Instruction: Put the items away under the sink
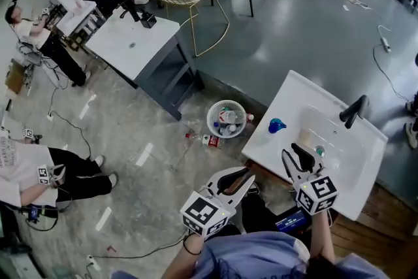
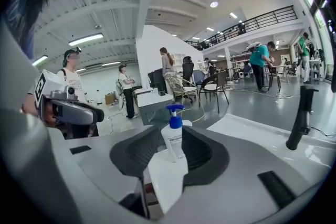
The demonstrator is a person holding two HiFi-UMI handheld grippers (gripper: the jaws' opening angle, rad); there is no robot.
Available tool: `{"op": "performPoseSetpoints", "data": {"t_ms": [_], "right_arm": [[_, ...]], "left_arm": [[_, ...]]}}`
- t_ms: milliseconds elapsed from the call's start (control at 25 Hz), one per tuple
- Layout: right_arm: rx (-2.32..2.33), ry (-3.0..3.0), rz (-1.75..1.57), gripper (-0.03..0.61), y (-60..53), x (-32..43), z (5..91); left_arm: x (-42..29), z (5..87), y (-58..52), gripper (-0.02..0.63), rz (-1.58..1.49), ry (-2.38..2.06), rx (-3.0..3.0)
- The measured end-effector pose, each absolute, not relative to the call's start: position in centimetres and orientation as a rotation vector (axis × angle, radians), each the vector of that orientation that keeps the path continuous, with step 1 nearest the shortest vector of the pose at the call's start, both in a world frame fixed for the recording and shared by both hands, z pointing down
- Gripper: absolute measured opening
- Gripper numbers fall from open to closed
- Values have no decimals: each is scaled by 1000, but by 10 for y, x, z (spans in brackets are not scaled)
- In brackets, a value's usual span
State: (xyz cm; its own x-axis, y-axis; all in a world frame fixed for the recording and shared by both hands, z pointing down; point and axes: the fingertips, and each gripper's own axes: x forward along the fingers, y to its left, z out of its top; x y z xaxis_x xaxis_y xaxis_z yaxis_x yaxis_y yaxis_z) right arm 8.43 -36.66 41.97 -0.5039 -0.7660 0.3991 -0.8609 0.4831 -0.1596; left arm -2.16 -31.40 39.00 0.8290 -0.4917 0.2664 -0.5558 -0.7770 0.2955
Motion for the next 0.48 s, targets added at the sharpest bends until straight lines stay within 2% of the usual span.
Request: {"op": "performPoseSetpoints", "data": {"t_ms": [80, 200, 480], "right_arm": [[1289, -2464, 469, 201, -376, 79, 431], [1156, -2443, 377, 271, -387, 71, 448], [1091, -2456, 366, 355, -422, 68, 478]], "left_arm": [[-20, 396, -323, 66, 259, -784, 2641], [-17, 401, -334, 66, 282, -791, 2626], [-10, 403, -356, 66, 290, -806, 2612]]}}
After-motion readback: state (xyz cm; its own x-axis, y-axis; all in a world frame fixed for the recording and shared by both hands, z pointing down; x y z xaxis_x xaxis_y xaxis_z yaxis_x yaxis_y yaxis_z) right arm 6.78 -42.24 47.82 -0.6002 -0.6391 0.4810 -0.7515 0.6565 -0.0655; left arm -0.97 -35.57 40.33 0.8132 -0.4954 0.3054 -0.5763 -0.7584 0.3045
